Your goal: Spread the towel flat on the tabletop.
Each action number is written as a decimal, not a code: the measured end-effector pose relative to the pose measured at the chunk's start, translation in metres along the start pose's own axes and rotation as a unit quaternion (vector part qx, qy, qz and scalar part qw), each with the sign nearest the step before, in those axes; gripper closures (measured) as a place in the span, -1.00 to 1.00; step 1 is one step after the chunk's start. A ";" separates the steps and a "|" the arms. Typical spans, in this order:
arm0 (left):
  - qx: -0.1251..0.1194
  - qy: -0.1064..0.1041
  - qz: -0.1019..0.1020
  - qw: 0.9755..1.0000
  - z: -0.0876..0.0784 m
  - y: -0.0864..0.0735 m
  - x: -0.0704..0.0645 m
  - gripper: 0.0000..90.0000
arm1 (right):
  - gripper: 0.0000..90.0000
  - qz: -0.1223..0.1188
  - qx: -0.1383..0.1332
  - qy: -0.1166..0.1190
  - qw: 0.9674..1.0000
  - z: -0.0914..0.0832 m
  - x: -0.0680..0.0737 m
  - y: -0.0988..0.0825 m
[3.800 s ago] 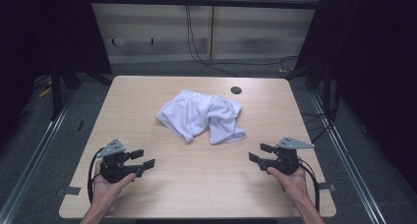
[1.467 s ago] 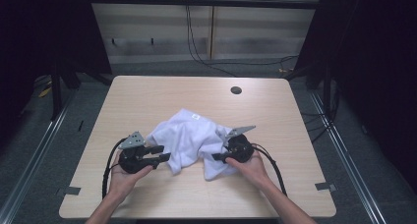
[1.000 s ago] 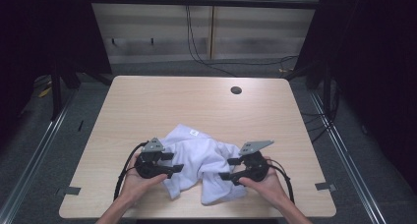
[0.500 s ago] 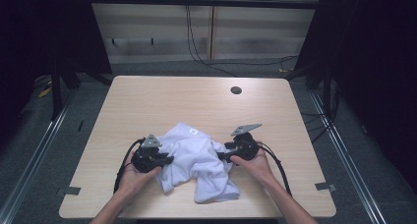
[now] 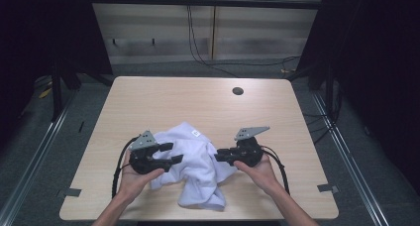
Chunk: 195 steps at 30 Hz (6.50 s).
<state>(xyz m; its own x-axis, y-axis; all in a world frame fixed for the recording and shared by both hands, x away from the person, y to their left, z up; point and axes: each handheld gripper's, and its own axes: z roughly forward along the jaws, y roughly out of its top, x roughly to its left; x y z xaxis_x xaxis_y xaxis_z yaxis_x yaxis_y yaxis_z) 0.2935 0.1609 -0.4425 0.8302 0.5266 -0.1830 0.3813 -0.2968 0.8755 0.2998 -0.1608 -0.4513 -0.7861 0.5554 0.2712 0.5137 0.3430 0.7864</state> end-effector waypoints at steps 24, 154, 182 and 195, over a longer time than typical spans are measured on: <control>-0.010 -0.018 -0.006 1.000 0.022 0.039 0.001 0.93 | 0.46 0.053 -0.004 -0.049 0.997 -0.022 -0.042 -0.019; 0.003 0.081 -0.108 0.991 -0.068 -0.061 0.066 0.80 | 1.00 0.046 0.074 -0.149 0.985 -0.029 -0.073 -0.055; -0.031 0.067 -0.099 0.992 -0.071 -0.046 0.064 0.73 | 0.28 0.048 0.047 -0.134 0.989 -0.039 -0.070 -0.063; 0.043 0.080 -0.100 0.991 -0.045 -0.056 0.081 0.47 | 0.96 0.059 0.045 -0.165 0.983 -0.084 -0.045 -0.086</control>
<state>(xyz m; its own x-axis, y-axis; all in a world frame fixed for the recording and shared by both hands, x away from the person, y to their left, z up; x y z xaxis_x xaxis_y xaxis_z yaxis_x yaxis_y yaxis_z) 0.3209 0.2555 -0.4865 0.6626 0.6990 -0.2692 0.5698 -0.2370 0.7868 0.2619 -0.2790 -0.4840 -0.5721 0.8062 0.1509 0.6351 0.3189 0.7035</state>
